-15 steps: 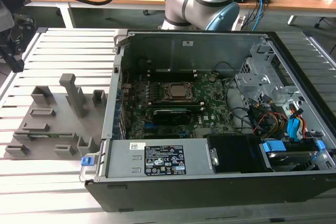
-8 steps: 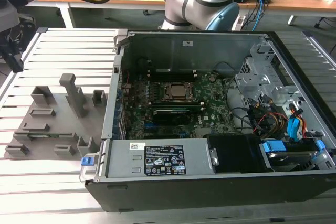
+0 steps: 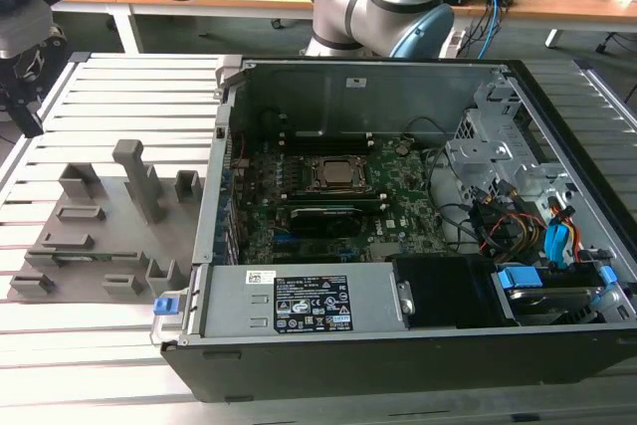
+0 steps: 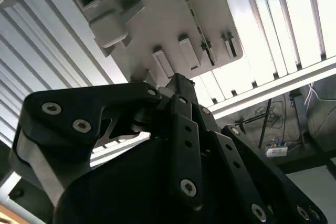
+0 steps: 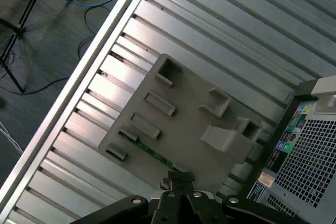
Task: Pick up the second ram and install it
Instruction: 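Pick up the second ram and move it above second insertion slot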
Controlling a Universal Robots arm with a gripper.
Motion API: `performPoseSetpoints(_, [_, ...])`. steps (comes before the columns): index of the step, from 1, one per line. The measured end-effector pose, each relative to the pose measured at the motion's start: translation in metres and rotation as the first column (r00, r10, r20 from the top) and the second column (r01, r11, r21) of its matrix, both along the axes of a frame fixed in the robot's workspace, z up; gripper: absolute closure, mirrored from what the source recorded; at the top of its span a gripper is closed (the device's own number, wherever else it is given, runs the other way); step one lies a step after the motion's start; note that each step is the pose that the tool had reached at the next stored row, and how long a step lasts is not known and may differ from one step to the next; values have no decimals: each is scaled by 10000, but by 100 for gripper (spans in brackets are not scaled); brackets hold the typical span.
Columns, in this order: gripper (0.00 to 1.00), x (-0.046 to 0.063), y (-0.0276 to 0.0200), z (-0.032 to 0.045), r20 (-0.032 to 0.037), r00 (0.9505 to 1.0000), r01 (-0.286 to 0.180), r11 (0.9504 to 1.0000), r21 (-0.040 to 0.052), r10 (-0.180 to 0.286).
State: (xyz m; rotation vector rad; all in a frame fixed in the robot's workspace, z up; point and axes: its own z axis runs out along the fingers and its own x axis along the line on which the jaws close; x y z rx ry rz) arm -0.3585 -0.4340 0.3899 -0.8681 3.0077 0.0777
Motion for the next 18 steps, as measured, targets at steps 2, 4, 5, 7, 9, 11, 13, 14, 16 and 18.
performPoseSetpoints(2, [89, 0, 0, 0, 0, 9993, -382, 9993, 0, 382])
performPoseSetpoints(4, [89, 0, 0, 0, -1, 9968, -796, 9968, 0, 796])
performPoseSetpoints(5, [89, 0, 0, 0, 0, 9938, -1111, 9938, 0, 1111])
performPoseSetpoints(7, [89, 0, 0, 0, -1, 9863, -1649, 9863, 0, 1649])
performPoseSetpoints(9, [89, 0, 0, 0, -1, 9781, -2083, 9781, 0, 2083])
performPoseSetpoints(11, [89, 0, 0, 0, 0, 9681, -2506, 9681, 0, 2506])
performPoseSetpoints(13, [89, 0, 0, 0, -1, 9549, -2970, 9549, 0, 2970])
performPoseSetpoints(14, [89, 0, 0, 0, -1, 9466, -3223, 9466, 0, 3223])
performPoseSetpoints(16, [89, 0, 0, 0, -1, 9354, -3535, 9354, 0, 3535])
performPoseSetpoints(18, [89, 0, 0, 0, -1, 9256, -3785, 9256, 0, 3785])
